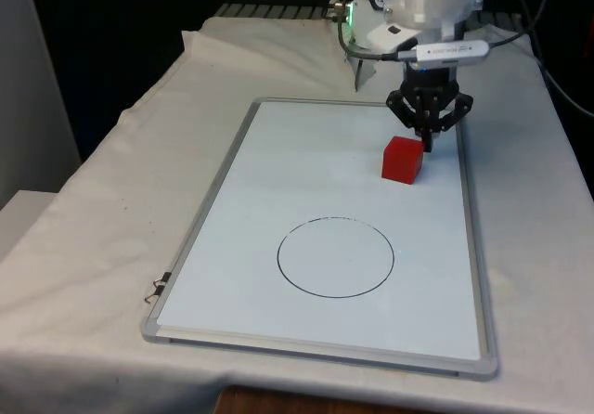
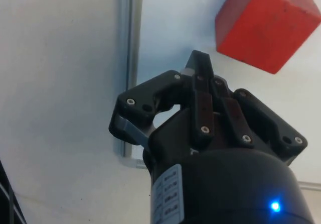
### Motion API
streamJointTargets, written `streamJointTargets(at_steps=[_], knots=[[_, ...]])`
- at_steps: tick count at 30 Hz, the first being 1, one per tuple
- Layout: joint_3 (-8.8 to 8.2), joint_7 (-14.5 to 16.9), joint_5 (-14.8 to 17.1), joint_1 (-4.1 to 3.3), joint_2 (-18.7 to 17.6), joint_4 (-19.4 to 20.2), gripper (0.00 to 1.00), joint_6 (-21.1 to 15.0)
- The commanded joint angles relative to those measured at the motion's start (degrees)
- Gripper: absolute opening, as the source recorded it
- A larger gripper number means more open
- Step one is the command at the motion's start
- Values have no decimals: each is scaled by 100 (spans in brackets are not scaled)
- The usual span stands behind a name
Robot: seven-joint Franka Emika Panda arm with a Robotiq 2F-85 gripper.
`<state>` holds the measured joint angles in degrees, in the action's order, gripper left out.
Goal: Push the cube into the marked area.
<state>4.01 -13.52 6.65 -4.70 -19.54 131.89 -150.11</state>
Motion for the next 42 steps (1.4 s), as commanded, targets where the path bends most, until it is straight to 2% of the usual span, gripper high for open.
streamJointTargets(at_steps=[1,7,17,23,26,31,35,36,38,42], knots=[[-11,46,6,17,23,46,0,-29],[-103,115,-23,0,17,29,0,11],[-155,206,-17,0,-17,-34,0,11],[-252,235,-143,-23,-86,-132,0,46],[-241,264,-149,0,-86,-138,0,29],[-338,241,-338,-17,-212,-355,0,160],[-384,286,-384,6,-355,-625,0,264],[-350,264,-350,0,-269,-476,0,178],[-413,309,-384,6,-418,-745,0,321],[-453,355,-367,11,-573,-1020,0,424]])
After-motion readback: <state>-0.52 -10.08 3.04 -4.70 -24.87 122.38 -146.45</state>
